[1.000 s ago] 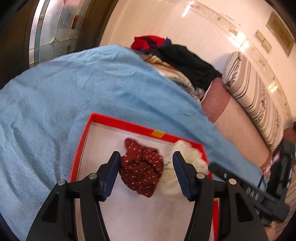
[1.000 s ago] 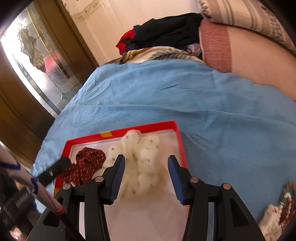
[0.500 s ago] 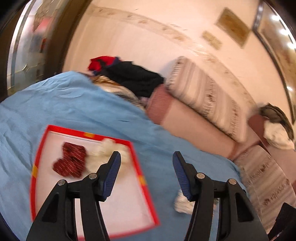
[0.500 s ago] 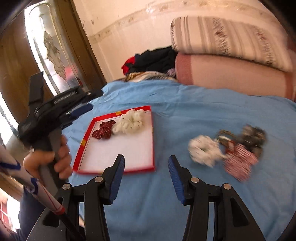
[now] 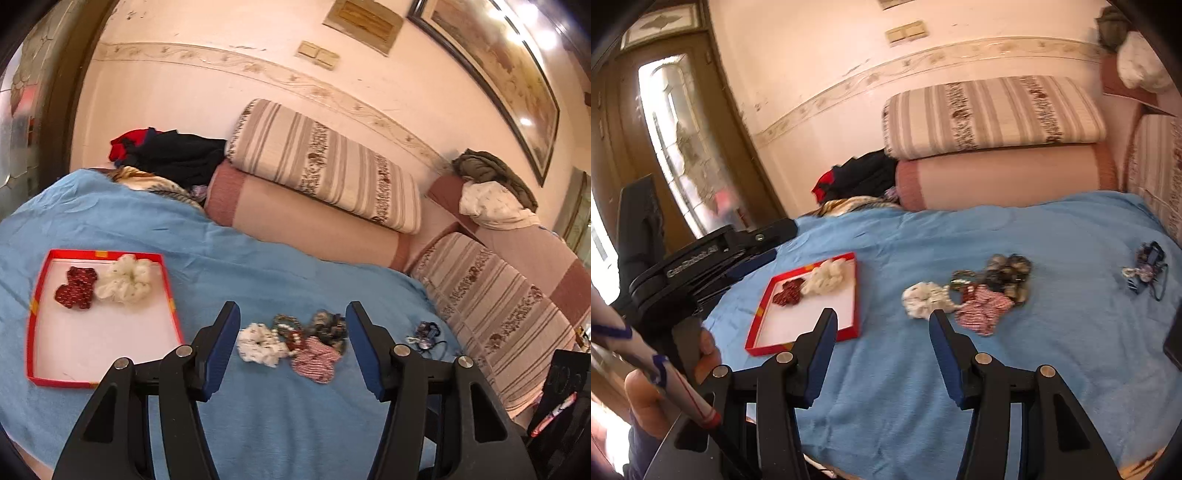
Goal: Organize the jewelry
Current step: 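Move both tools back to the remaining scrunchies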
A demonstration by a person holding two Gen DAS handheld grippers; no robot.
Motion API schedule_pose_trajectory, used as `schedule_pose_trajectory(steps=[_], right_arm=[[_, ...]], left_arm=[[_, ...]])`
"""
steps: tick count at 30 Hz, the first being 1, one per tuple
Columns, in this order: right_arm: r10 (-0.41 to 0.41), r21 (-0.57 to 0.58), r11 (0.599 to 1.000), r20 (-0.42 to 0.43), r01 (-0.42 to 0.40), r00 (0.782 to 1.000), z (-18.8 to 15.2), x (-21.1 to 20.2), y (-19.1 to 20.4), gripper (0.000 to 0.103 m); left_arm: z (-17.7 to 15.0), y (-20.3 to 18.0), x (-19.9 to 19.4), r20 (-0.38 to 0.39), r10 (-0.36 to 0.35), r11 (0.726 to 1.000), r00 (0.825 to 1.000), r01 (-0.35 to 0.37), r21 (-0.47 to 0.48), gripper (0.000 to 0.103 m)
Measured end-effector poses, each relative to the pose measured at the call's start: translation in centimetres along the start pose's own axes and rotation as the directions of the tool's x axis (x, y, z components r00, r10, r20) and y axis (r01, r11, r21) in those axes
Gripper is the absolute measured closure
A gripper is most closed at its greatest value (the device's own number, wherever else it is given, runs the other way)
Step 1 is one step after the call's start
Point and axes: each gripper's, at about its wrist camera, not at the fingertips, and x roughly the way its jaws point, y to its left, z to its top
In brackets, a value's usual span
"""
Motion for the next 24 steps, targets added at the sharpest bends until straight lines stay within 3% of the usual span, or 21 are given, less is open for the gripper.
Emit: schedule_pose_trajectory(steps=[10,14,24], right_arm=[[-0.079,0.103,0.992,0.006,0.078,0.997,-0.4,-0.7,-5.8,0.047],[-0.082,0.144,0.986,-0.044,0.088,0.996,-0.2,2.1,-7.6,0.047],[-0.147,0.161,0.974,-0.077,0.158,0.986,1.2,8.1,-11.7,0.050]], left_arm=[[-1.5,-3.0,2.7,-0.063,-0.032,0.997,0.997,0.037,0.072,0.044],[-2.3,-1.2,5.0,-0.101,-0.009,0.998,0.995,0.016,0.066,0.044],[-3.8,4.5,10.9,-0.178,0.031,1.000,0.983,-0.030,0.010,0.044]])
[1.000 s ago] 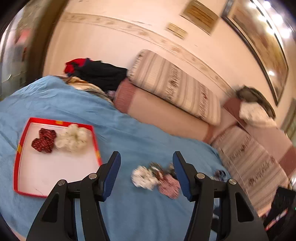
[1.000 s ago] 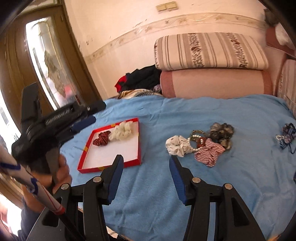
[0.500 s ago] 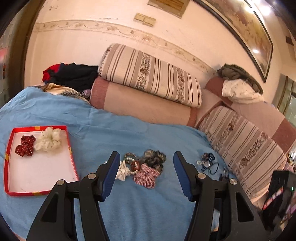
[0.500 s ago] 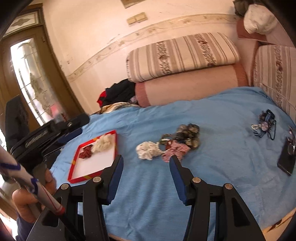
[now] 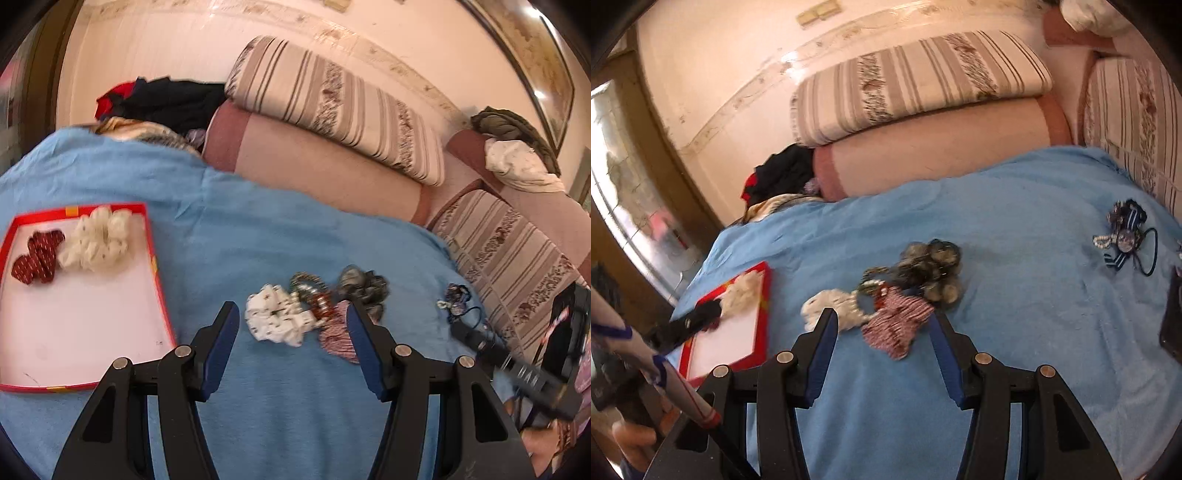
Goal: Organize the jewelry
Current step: 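Move both tools back to the remaining scrunchies, then grasp the white red-dotted scrunchie with left tool while right grasps plaid scrunchie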
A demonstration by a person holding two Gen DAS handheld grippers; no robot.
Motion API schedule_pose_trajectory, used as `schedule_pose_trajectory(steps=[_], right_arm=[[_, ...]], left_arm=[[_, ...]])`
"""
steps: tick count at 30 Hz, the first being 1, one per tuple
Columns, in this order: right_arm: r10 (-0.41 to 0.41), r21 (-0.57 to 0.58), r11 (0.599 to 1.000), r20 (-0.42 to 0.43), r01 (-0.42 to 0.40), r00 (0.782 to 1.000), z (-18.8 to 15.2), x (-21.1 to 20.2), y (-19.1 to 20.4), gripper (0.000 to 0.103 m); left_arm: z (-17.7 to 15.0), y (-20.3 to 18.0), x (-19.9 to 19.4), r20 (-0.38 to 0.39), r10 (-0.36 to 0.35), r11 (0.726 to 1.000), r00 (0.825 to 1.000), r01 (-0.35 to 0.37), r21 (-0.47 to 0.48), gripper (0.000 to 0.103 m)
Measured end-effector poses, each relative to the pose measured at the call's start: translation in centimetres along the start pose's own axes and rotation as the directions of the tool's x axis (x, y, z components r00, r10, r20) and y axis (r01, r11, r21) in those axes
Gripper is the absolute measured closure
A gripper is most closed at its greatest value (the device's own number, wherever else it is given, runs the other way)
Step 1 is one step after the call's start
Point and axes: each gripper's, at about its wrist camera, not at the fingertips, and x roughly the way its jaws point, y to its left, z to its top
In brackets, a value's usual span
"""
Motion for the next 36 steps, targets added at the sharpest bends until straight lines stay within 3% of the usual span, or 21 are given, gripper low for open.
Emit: schedule_pose_trajectory(steps=[1,3,6,14,20,24,27,29,30,36], right_arm=[[0.019,0.023,1.000,0.001,-0.019,1.000,0.1,0.6,-0.8,0.058],[0.011,0.030,1.000,-0.022,-0.010,1.000,-0.1,2.1,-1.6,0.062],[0.024,0.070,0.997,-0.045,-0.021,0.999,-1.0,4.1,-3.0,0.062],[0.043,0.170,0.985,-0.079,-0.029,0.996,-1.4,6.7,-5.8,0.062],[0.085,0.188,0.980,-0.093,-0.067,0.992,-1.5,7.0,-5.8,0.061],[0.092,0.175,0.982,-0.110,-0.072,0.990,-1.8,7.5,-5.2,0.061],[0.084,0.165,0.984,-0.122,-0.063,0.989,-2.0,7.8,-4.9,0.061],[0.082,0.159,0.985,-0.127,-0.061,0.988,-2.1,7.8,-4.8,0.061],[0.078,0.158,0.986,-0.126,-0.057,0.989,-2.1,7.9,-4.8,0.061],[0.068,0.152,0.987,-0.130,-0.048,0.989,-2.2,8.2,-4.3,0.049]], left_arm=[[-0.3,0.7,0.7,-0.004,0.006,1.000,1.000,-0.006,-0.002,0.044],[-0.7,2.0,2.2,-0.026,0.021,1.000,0.999,-0.021,-0.015,0.044],[-1.0,3.3,4.5,-0.070,-0.005,0.999,0.998,0.002,-0.050,0.044],[-0.4,2.5,10.0,-0.158,-0.051,0.998,0.986,0.044,-0.050,0.044],[0.0,3.1,13.7,-0.211,0.000,0.997,0.978,-0.016,-0.074,0.044],[-0.3,2.4,15.9,-0.250,0.016,0.999,0.968,-0.027,-0.040,0.044],[-1.0,2.1,17.1,-0.265,0.046,0.999,0.963,-0.050,-0.010,0.056],[-1.0,1.7,16.9,-0.260,0.062,0.998,0.964,-0.059,0.018,0.071],[-1.0,1.6,16.9,-0.266,0.050,0.999,0.963,-0.048,0.013,0.086],[-1.1,1.0,15.7,-0.244,0.028,1.000,0.969,-0.024,0.019,0.091]])
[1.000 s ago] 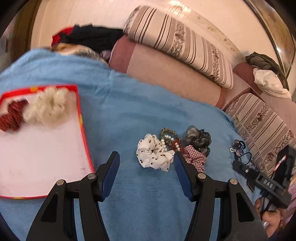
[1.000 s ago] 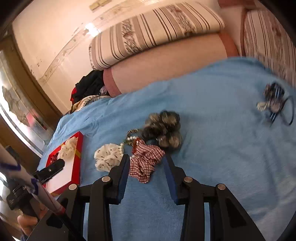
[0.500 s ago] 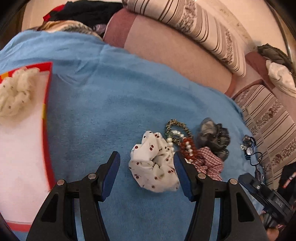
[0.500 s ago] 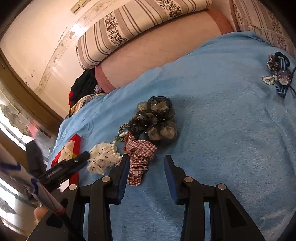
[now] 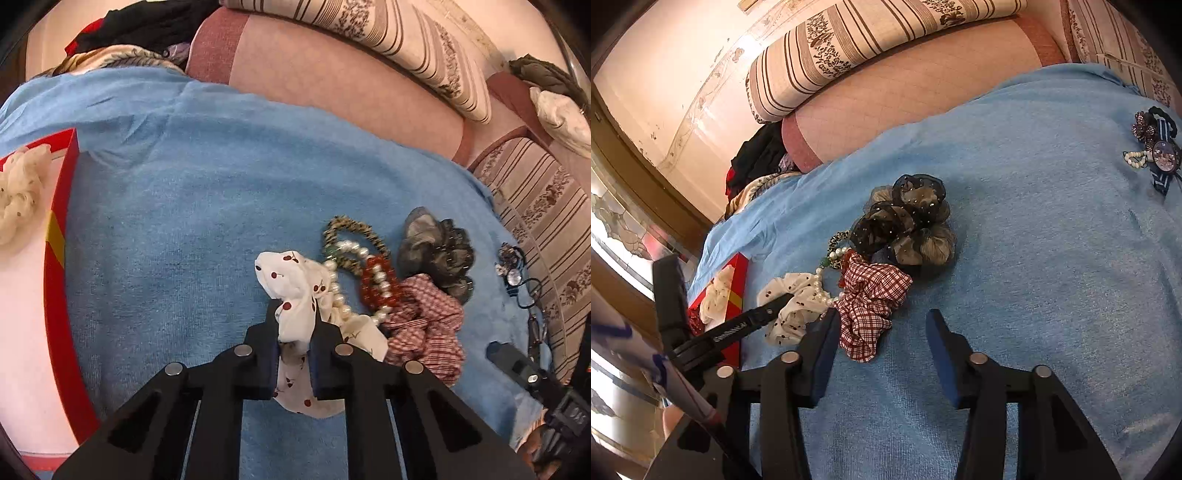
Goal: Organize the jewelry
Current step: 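Grasp the white red-dotted scrunchie with left tool while right grasps plaid scrunchie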
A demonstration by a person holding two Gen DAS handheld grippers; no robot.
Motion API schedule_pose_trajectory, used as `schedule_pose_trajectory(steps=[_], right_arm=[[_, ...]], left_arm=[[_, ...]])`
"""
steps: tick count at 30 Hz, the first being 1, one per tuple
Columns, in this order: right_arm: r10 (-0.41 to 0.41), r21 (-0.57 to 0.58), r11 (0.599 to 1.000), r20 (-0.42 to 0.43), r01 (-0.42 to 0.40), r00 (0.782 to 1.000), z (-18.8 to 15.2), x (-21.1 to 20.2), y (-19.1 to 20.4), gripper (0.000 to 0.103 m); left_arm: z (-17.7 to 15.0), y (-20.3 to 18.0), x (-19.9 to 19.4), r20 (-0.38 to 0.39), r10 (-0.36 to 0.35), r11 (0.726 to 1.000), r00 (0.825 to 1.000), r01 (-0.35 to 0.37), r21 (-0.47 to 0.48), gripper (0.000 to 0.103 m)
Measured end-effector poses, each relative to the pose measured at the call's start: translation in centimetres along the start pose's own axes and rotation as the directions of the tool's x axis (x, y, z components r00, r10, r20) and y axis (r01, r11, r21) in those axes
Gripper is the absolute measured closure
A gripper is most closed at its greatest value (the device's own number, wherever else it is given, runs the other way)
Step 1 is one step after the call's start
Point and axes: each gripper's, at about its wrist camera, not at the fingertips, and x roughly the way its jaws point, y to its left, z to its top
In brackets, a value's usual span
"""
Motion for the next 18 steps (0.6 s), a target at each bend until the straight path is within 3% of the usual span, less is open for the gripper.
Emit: schedule_pose_trajectory(steps=[7,13,14,15,16,18], right_arm=[[-0.027,-0.021,0.999,-0.059,0.026,0.998,0.6,3.2,1.2,0.047],[-0.046,-0.016,0.999,-0.130,0.045,0.990,0.5,6.5,1.6,0.049],[-0.053,-0.026,0.998,-0.131,0.050,0.990,0.5,6.7,1.7,0.055],[-0.064,-0.043,0.997,-0.124,0.059,0.990,0.4,6.7,1.9,0.076],[-0.070,-0.067,0.996,-0.124,0.062,0.990,0.5,6.7,2.1,0.084],[-0.073,-0.085,0.994,-0.102,0.065,0.992,0.5,6.1,2.3,0.090]], left_arm=[[0.2,-0.8,-2.9,0.090,-0.026,0.999,0.996,0.024,0.030,0.091],[0.8,-0.7,-3.3,0.104,-0.044,0.999,0.994,0.041,0.030,0.091],[0.8,-0.9,-3.3,0.105,-0.045,0.998,0.993,0.042,0.037,0.091],[0.7,-0.9,-3.3,0.106,-0.047,0.998,0.993,0.043,0.042,0.091],[0.7,-1.0,-3.4,0.109,-0.047,0.998,0.993,0.043,0.046,0.091],[0.7,-1.2,-3.3,0.109,-0.054,0.997,0.993,0.048,0.054,0.091]])
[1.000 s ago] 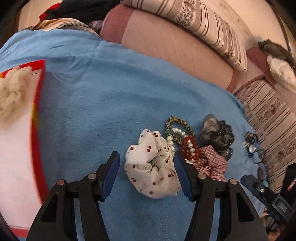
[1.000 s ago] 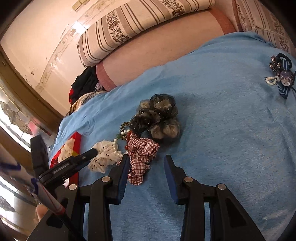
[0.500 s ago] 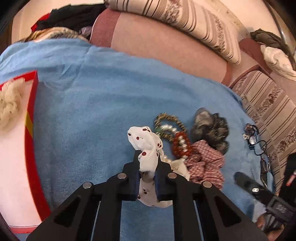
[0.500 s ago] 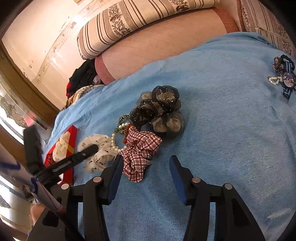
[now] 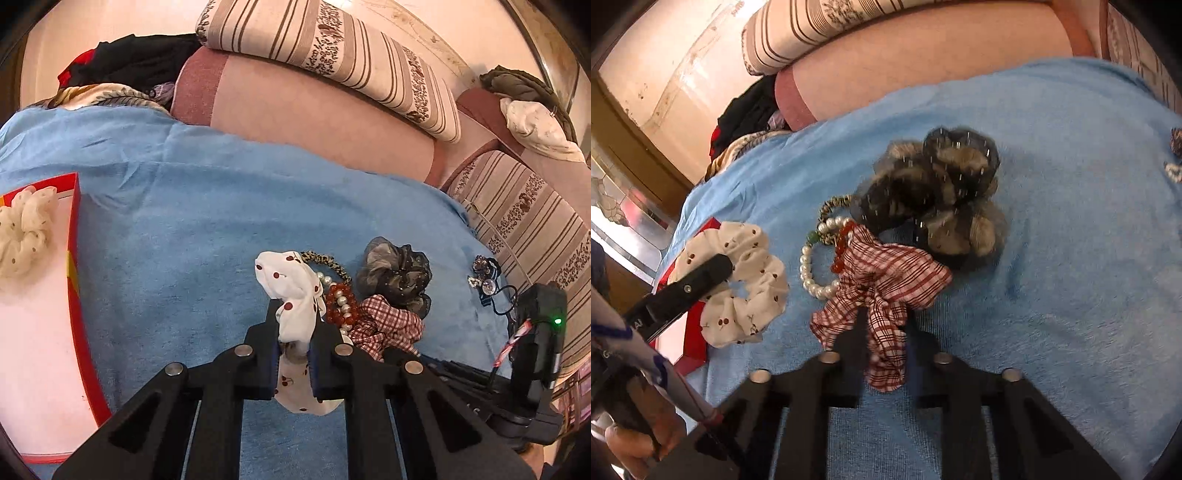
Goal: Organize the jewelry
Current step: 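Grasp the white red-dotted scrunchie with left tool while right grasps plaid scrunchie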
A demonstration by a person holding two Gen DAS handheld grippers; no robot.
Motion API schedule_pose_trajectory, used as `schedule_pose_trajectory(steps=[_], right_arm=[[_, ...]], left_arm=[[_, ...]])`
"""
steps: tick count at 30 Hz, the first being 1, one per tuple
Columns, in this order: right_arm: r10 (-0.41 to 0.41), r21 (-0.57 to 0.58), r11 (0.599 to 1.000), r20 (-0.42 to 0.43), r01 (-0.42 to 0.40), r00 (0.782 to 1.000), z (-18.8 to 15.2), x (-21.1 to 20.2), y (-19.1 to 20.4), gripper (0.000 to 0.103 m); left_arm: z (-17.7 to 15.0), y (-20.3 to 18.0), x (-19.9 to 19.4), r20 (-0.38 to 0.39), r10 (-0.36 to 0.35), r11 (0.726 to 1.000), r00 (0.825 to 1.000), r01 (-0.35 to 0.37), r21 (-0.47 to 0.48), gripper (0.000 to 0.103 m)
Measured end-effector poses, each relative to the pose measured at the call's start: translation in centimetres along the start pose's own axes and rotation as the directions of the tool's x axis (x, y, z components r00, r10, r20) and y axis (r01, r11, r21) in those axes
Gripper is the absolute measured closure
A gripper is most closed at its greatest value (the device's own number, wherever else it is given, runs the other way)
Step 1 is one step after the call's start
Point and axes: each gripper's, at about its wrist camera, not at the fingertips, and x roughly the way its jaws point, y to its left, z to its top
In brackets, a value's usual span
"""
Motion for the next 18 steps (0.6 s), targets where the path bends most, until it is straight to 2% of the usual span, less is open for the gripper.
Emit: schedule_pose_trajectory(steps=[4,9,18], right_arm=[[-0.001,-0.080,0.997,0.082,0.007,0.997,-0.2,-2.3,1.3,0.092],[0.006,-0.161,0.987,0.193,0.025,0.981,-0.5,-4.8,2.7,0.093],[0.002,-0.143,0.989,0.207,0.028,0.978,-0.1,-4.6,2.6,0.093]], left_arm=[[0.0,0.0,-0.5,0.023,-0.007,1.000,1.000,0.007,0.001,0.091],[-0.1,-0.3,-1.6,0.073,-0.016,1.000,0.997,0.015,0.014,0.091],[0.0,-0.3,-2.2,0.090,-0.012,1.000,0.996,0.010,0.026,0.091]])
